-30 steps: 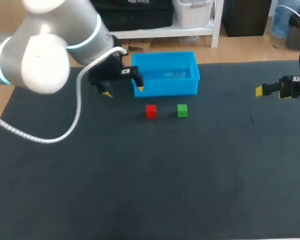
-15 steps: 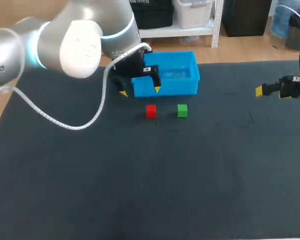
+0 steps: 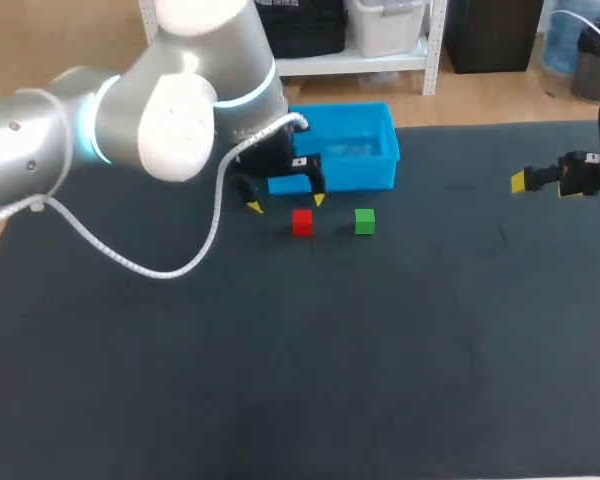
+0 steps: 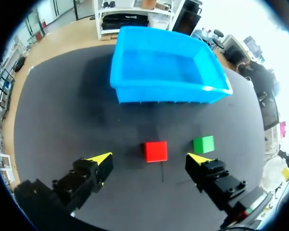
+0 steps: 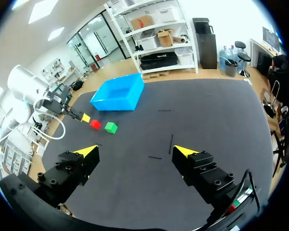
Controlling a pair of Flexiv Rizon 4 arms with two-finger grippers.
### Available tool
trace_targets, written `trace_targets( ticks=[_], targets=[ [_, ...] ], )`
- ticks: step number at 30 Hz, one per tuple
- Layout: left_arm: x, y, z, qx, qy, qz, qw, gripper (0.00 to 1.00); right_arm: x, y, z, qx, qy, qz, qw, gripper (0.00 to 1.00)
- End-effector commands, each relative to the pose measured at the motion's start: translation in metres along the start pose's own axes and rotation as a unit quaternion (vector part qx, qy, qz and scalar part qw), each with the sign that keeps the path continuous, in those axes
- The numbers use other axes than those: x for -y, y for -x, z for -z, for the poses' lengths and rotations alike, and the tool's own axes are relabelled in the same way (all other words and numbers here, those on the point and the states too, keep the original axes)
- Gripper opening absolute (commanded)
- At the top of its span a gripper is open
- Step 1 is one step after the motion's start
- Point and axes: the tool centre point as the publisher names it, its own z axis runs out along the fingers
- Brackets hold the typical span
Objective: Use the left arm to pick the red cube and place it into the blue plastic box first, then use the right arm to grasp the green cube and put it into the same blue plastic box after the first action is fully finished.
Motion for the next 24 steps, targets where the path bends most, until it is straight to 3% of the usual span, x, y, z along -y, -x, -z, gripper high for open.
trace_targets(
  ticks=[1, 14, 23, 24],
  targets=[
    [0.007, 0.006, -0.017, -0.009, 0.008, 0.005, 1.000, 1.00, 0.001, 0.000, 0.000, -0.001, 0.002, 0.001, 1.000, 1.00],
    [0.002, 0.005, -0.036, -0.025, 0.048, 0.019, 0.998, 1.00, 0.001, 0.000, 0.000, -0.001, 0.002, 0.001, 1.000, 1.00],
    [-0.001, 0.002, -0.039, -0.019, 0.052, 0.021, 0.998, 1.00, 0.001, 0.000, 0.000, -0.001, 0.002, 0.001, 1.000, 1.00],
    [-0.001, 0.002, -0.039, -0.017, 0.053, 0.018, 0.998, 0.48, 0.001, 0.000, 0.000, -0.001, 0.002, 0.001, 1.000, 1.00]
  ],
)
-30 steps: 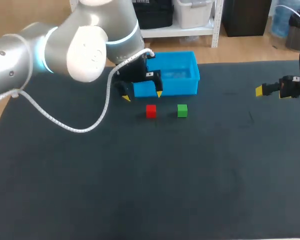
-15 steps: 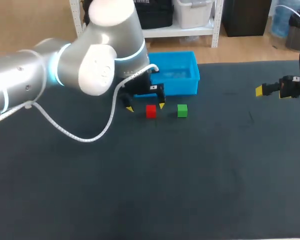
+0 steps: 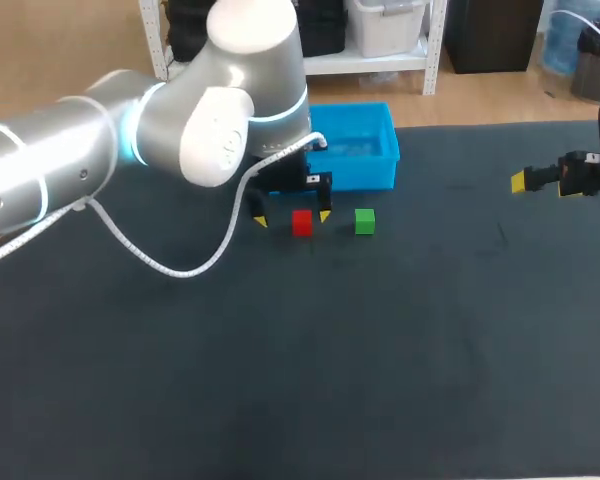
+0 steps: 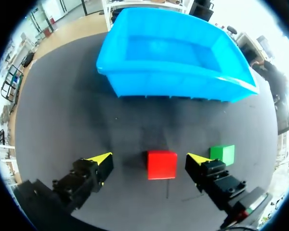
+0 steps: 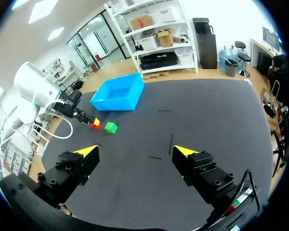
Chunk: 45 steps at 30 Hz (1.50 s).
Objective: Use the left arm to pick the red cube and place it into the blue plastic box first, then use the right arm to grasp the green cube and put it into the same blue plastic box after the first action is fully finished.
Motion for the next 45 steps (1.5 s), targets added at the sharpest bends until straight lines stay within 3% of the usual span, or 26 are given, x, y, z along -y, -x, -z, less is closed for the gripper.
trace_targets(
  ticks=[1, 2, 22, 34, 38, 45],
  targets=[
    [0.002, -0.001, -0.002, 0.005, 0.003, -0.008, 1.000, 0.17, 0.001, 0.000, 0.000, -0.001, 0.002, 0.000, 1.000, 1.00],
    [0.002, -0.002, -0.002, 0.005, 0.003, -0.007, 1.000, 0.00, 0.001, 0.000, 0.000, -0.001, 0.002, 0.000, 1.000, 1.00],
    [-0.001, 0.001, 0.009, 0.026, 0.026, -0.017, 0.999, 0.00, 0.001, 0.000, 0.000, -0.001, 0.002, 0.000, 1.000, 1.00],
    [0.005, 0.002, 0.061, 0.048, 0.014, -0.035, 0.998, 0.00, 0.001, 0.000, 0.000, -0.001, 0.002, 0.000, 1.000, 1.00],
    [0.005, 0.004, 0.089, 0.084, 0.005, -0.041, 0.996, 0.00, 0.001, 0.000, 0.000, -0.001, 0.002, 0.000, 1.000, 1.00],
    [0.002, 0.000, 0.127, 0.166, 0.030, -0.062, 0.984, 0.00, 0.001, 0.000, 0.000, -0.001, 0.002, 0.000, 1.000, 1.00]
  ],
)
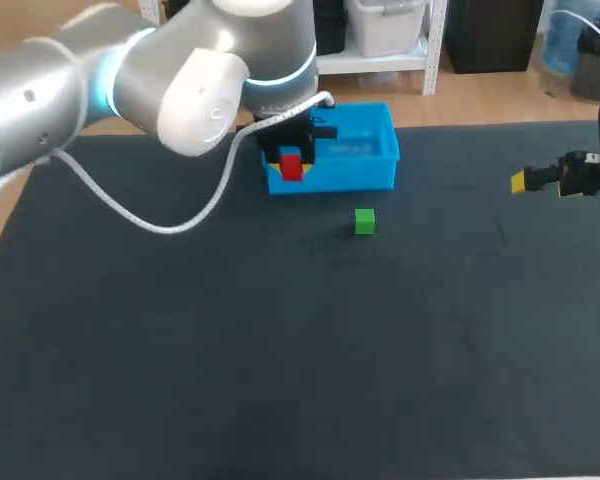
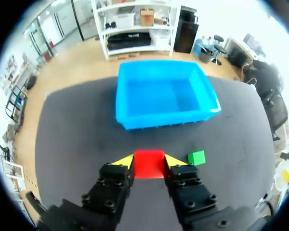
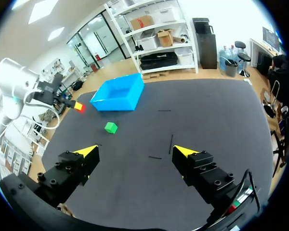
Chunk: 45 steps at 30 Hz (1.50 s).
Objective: Use the left arm to pick the red cube and place it into the blue plastic box first, then use the right arm to grasp the green cube and put it into the same blue plastic box after the first action is fully finished.
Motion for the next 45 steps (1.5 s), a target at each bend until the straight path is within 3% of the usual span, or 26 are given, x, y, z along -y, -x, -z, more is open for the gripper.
trace_targets(
  ticks=[1, 13, 23, 35, 45],
  targets=[
    [-0.005, -0.020, 0.033, 0.064, 0.006, -0.003, 0.998, 0.00, 0.001, 0.000, 0.000, -0.001, 0.002, 0.001, 1.000, 1.00],
    [-0.005, -0.033, 0.037, 0.093, -0.030, -0.002, 0.995, 0.00, 0.001, 0.000, 0.000, -0.001, 0.002, 0.001, 1.000, 1.00],
    [-0.012, -0.027, 0.038, 0.100, -0.050, -0.003, 0.994, 0.00, 0.001, 0.000, 0.000, -0.001, 0.002, 0.001, 1.000, 1.00],
    [-0.031, 0.028, 0.028, 0.138, -0.082, -0.020, 0.987, 0.00, 0.001, 0.000, 0.000, -0.001, 0.002, 0.001, 1.000, 1.00],
    [-0.030, 0.065, 0.001, 0.144, -0.101, -0.039, 0.984, 0.00, 0.001, 0.000, 0.000, -0.001, 0.002, 0.001, 1.000, 1.00]
  ],
)
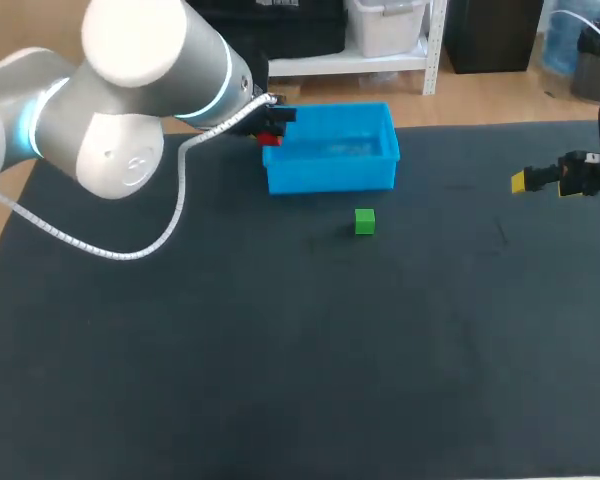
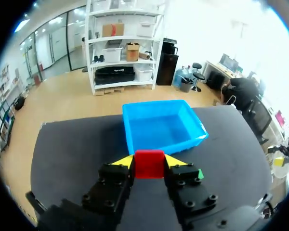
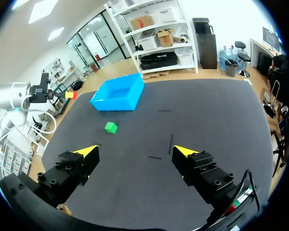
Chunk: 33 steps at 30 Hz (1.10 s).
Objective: Use the left arm to pick the red cube and place it into the blue plastic box first, then use the right arm to grasp the green cube and put it into the same blue plastic box after the first action is fully finished.
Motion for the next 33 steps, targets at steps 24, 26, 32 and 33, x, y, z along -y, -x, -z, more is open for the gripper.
trace_targets(
  ticks=[24, 26, 32, 33],
  targets=[
    [0.002, 0.034, -0.094, -0.049, -0.028, -0.005, 0.998, 0.00, 0.001, 0.000, 0.000, -0.001, 0.002, 0.000, 1.000, 1.00],
    [0.002, 0.034, -0.097, -0.053, -0.027, -0.004, 0.998, 0.00, 0.001, 0.000, 0.000, -0.001, 0.002, 0.000, 1.000, 1.00],
    [0.002, 0.036, -0.101, -0.066, -0.021, 0.000, 0.998, 0.00, 0.001, 0.000, 0.000, -0.001, 0.002, 0.000, 1.000, 1.00],
    [0.003, 0.036, -0.101, -0.068, -0.022, 0.003, 0.997, 0.00, 0.001, 0.000, 0.000, -0.001, 0.002, 0.000, 1.000, 1.00]
  ],
)
